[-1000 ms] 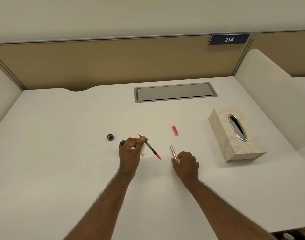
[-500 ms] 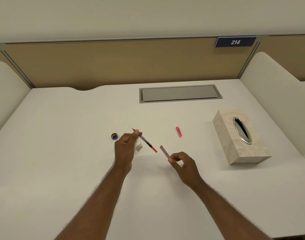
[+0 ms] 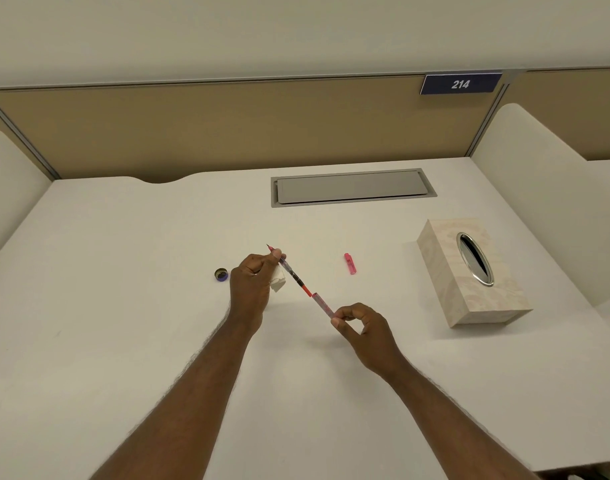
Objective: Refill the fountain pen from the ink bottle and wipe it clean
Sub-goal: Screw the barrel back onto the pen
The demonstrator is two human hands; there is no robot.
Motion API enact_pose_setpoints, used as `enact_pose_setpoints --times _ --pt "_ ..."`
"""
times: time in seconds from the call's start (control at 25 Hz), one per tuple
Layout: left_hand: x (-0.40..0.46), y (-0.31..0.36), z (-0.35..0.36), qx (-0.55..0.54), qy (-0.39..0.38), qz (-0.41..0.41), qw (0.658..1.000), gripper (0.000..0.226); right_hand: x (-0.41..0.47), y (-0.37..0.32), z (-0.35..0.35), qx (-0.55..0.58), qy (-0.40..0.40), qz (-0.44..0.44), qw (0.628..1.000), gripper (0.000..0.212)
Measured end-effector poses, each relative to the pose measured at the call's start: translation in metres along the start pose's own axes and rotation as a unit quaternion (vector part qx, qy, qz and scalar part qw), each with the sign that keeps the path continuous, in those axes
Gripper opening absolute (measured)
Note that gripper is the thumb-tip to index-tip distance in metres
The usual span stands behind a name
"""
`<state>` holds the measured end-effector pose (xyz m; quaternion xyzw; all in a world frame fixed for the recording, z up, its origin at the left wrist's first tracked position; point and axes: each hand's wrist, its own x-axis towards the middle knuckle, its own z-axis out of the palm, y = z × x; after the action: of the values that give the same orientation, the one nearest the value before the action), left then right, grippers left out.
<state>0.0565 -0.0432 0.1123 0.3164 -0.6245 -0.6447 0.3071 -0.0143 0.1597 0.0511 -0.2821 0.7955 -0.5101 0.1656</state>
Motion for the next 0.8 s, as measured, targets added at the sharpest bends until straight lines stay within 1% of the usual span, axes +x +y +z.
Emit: enact_pose_setpoints --times 0.16,0.32,0.44,0.68,0.8 --pt "-0.001 -0.001 0.006 0.021 -0.004 0.017 1.000 0.024 0.000 0.002 -0.003 -0.007 0.004 0.000 1.000 0.004" --pt "0.001 -0.005 0.009 0.001 -0.011 -0.005 1.000 0.018 0.001 0.003 -0.005 -0.018 0.003 -0.005 1.000 0.004" --pt "0.000 -0.014 0.012 0.026 -0.020 -0.012 0.999 0.017 0.002 0.004 -0.006 -0.027 0.009 -0.008 1.000 0.003" --pt "-0.012 -0.014 0.024 0.034 -0.055 -0.020 0.998 0.017 0.006 -0.001 -0.008 -0.005 0.020 0.003 1.000 0.003" --pt "-0.015 -0.022 0.024 0.009 -0.083 -0.033 0.996 0.016 0.006 -0.004 -0.007 0.007 0.022 0.008 1.000 0.004"
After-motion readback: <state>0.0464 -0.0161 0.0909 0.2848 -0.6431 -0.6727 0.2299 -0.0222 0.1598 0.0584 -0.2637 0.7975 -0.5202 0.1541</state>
